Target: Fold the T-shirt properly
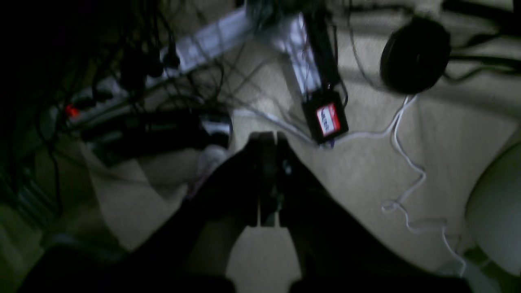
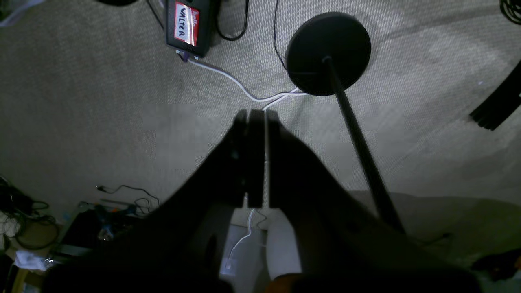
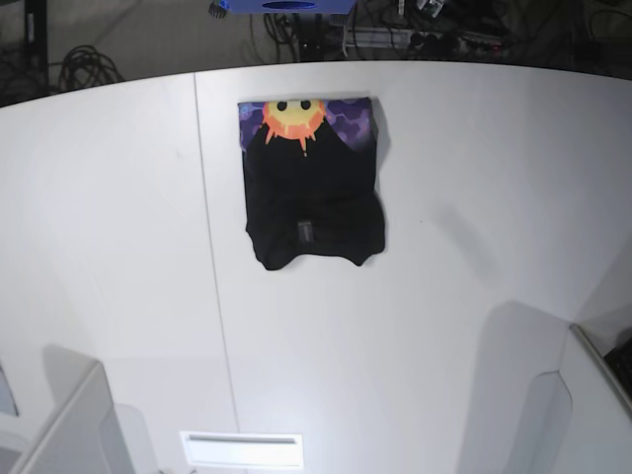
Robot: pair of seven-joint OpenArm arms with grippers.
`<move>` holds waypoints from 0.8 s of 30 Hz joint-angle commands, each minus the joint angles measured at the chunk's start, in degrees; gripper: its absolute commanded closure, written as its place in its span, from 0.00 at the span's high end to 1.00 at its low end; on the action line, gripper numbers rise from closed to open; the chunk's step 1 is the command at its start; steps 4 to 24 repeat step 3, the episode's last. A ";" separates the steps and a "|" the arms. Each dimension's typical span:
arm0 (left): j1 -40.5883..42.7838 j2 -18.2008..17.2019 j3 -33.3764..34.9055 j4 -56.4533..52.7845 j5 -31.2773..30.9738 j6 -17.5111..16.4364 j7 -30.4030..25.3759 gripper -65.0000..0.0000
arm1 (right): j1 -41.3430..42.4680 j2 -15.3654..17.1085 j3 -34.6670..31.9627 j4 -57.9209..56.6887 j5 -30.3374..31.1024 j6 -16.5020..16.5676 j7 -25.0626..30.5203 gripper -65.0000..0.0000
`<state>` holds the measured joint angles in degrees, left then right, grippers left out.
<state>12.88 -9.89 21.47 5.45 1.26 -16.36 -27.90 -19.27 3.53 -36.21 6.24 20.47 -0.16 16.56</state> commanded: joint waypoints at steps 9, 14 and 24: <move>1.05 -0.44 -0.07 1.10 -0.07 -0.12 -0.89 0.00 | -0.38 0.12 0.12 -0.31 -0.03 -0.06 0.01 0.00; 1.05 -0.44 -0.07 1.10 -0.07 -0.12 -0.89 0.00 | -0.38 0.12 0.12 -0.31 -0.03 -0.06 0.01 0.00; 1.05 -0.44 -0.07 1.10 -0.07 -0.12 -0.89 0.00 | -0.38 0.12 0.12 -0.31 -0.03 -0.06 0.01 0.00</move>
